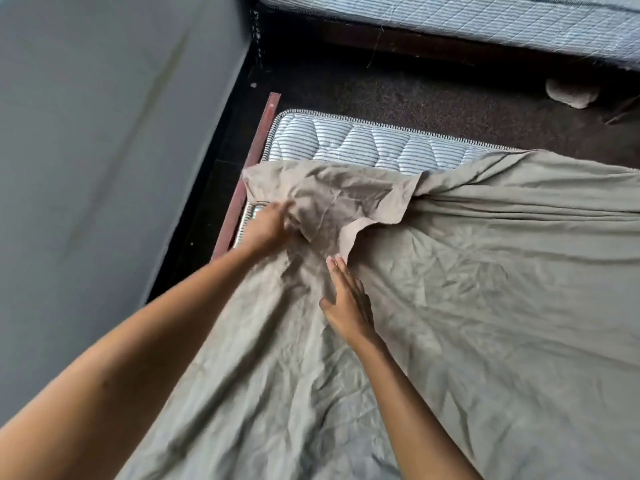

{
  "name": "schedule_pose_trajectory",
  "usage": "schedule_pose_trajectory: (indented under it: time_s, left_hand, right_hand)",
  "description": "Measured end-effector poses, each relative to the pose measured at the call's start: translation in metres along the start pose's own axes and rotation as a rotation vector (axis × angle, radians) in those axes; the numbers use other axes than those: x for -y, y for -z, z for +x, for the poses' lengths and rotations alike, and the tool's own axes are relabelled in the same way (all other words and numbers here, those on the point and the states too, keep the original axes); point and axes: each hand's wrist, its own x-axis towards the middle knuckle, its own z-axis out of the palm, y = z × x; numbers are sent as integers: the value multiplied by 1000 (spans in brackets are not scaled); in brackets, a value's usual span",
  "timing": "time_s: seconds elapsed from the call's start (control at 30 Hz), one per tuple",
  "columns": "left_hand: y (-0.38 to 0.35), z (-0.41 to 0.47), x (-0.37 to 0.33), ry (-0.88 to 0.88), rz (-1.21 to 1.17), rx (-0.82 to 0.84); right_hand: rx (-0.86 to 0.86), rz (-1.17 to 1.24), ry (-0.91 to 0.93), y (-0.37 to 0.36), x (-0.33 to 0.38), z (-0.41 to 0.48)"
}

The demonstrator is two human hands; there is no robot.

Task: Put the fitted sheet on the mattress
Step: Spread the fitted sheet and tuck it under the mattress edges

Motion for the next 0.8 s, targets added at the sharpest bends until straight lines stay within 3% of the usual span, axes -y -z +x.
schedule_pose_trajectory:
  time_s: [0.2, 0.3, 0.43, 0.63, 0.8]
  left_hand:
    - [-61, -129, 43, -361, 533, 86]
    - [-83, -200, 77, -367, 584, 263]
    - [-96, -273, 110, -219, 496, 275]
    - [-101, -306, 106, -185, 548, 289]
    - [-89, -309, 89, -410, 553, 367]
  right_hand:
    - [16, 17, -185, -37, 7, -62]
    - [35, -33, -253, -61, -3, -115]
    - [32, -103, -287, -109, -3, -200]
    - [-82, -71, -354, -163, 36, -268]
    - [-164, -63, -422, -161, 67, -263]
